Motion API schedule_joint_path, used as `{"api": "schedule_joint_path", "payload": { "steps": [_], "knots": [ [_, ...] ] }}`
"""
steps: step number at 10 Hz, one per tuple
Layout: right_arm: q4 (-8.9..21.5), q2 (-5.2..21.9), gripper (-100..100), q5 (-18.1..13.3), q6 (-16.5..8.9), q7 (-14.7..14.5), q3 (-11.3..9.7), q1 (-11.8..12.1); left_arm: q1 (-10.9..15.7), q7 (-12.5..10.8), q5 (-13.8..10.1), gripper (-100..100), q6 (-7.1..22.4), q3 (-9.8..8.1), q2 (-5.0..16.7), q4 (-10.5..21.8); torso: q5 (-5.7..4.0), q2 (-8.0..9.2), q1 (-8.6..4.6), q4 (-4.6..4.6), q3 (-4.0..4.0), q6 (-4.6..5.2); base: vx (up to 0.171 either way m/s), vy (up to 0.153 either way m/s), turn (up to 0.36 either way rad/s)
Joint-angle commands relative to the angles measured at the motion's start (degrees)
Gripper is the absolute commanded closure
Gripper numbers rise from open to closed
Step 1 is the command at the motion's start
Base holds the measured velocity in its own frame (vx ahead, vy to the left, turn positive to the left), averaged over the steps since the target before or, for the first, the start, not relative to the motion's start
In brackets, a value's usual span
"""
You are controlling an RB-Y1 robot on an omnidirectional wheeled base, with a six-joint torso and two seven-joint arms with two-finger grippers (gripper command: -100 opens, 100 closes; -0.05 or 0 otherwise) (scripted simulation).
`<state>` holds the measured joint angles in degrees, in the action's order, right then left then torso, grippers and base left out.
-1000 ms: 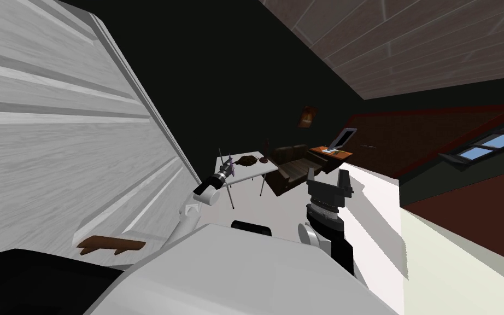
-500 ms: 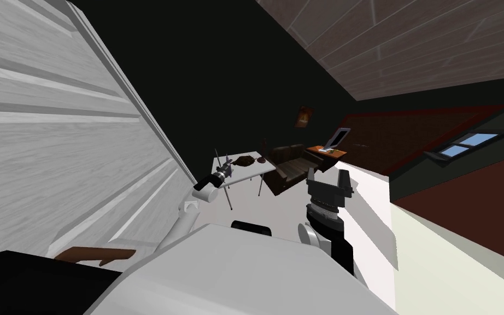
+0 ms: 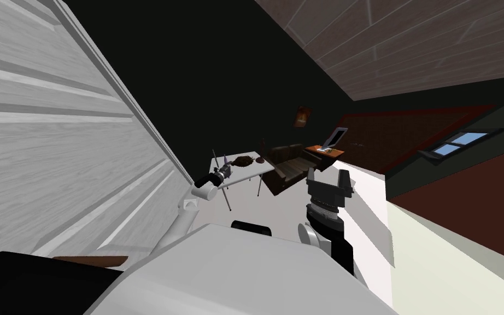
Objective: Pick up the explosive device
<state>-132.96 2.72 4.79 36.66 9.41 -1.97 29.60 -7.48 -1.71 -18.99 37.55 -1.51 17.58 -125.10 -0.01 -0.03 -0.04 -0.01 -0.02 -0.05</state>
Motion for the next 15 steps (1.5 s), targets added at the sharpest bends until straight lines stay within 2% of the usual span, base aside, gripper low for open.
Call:
{"api": "schedule_joint_path", "payload": {
  "steps": [1,2,3,4,5,6,7,8,9,11,12,13,14,15],
  "knots": [
    [0.0,0.0,0,0.0,0.0,0.0,0.0,0.0,0.94,-0.35,-0.8,-100,2.86,-1.07,1.18,0.66,0.0,0.0,0.0,0.0,0.0,0.0,0.021,-0.025,-0.074],
    [0.0,0.0,0,0.0,0.0,0.0,0.0,0.0,0.94,-0.35,-0.8,-100,4.42,-1.07,1.18,0.66,0.0,-0.02,-0.02,0.0,-0.01,0.02,0.027,-0.024,-0.039],
    [0.0,0.0,0,0.0,0.0,0.0,0.0,0.0,0.94,-0.35,-0.8,-100,4.65,-1.07,1.18,0.66,0.0,-0.03,-0.03,-0.01,-0.02,0.0,0.017,-0.012,0.011],
    [0.0,0.0,0,0.0,0.0,0.0,0.0,0.0,1.76,-0.74,-1.43,-100,7.08,-2.14,2.33,1.26,0.0,0.0,0.01,0.0,0.0,0.0,0.037,-0.026,-0.052],
    [0.0,0.0,0,0.0,0.0,0.0,0.0,0.0,1.76,-0.74,-1.43,-100,8.24,-2.14,2.33,1.26,0.0,-0.06,-0.02,-0.01,-0.03,0.01,0.036,-0.02,-0.032],
    [0.0,0.0,0,0.0,0.0,0.0,0.0,0.0,1.76,-0.74,-1.43,-100,8.65,-2.14,2.33,1.26,0.0,-0.06,-0.01,-0.01,-0.03,0.0,0.014,-0.005,-0.001],
    [0.0,0.0,0,0.0,0.0,0.0,0.0,0.0,2.52,-1.18,-1.97,-100,10.93,-3.27,3.5,1.89,0.01,-0.01,0.03,0.0,0.0,0.0,0.031,-0.012,-0.054],
    [0.0,0.0,0,0.0,0.0,0.0,0.0,0.0,2.52,-1.18,-1.97,-100,12.48,-3.27,3.5,1.89,0.0,-0.05,0.02,-0.01,-0.02,0.01,0.033,-0.019,-0.031],
    [0.0,0.0,0,0.0,0.0,0.0,0.0,0.0,3.22,-1.68,-2.41,-100,14.06,-4.45,4.68,2.52,0.0,-0.05,0.0,-0.01,-0.03,0.0,0.047,-0.035,-0.048],
    [0.0,0.0,0,0.0,0.0,0.0,0.0,0.0,3.22,-1.68,-2.41,-100,16.42,-4.45,4.68,2.52,-0.01,-0.09,-0.02,-0.02,-0.05,-0.01,0.032,-0.012,-0.006],
    [0.0,0.0,0,0.0,0.0,0.0,0.0,0.0,3.87,-2.23,-2.76,-100,18.59,-5.67,5.87,3.17,0.01,-0.02,0.04,-0.01,-0.02,-0.01,0.037,-0.008,-0.04],
    [0.0,0.0,0,0.0,0.0,0.0,0.0,0.0,3.87,-2.23,-2.76,-100,20.15,-5.67,5.87,3.17,0.01,-0.07,0.03,-0.01,-0.03,0.01,0.037,-0.01,-0.022],
    [0.0,0.0,0,0.0,0.0,0.0,0.0,0.0,4.44,-2.82,-3.01,-100,22.08,-6.9,7.07,3.82,0.01,-0.06,0.03,-0.02,-0.03,-0.01,0.052,-0.022,-0.022],
    [0.0,0.0,0,0.0,0.0,0.0,0.0,0.0,4.44,-2.82,-3.01,-100,23.63,-6.9,7.07,3.82,0.0,-0.11,0.0,-0.02,-0.06,0.0,0.05,-0.019,-0.013]
  ]
}}
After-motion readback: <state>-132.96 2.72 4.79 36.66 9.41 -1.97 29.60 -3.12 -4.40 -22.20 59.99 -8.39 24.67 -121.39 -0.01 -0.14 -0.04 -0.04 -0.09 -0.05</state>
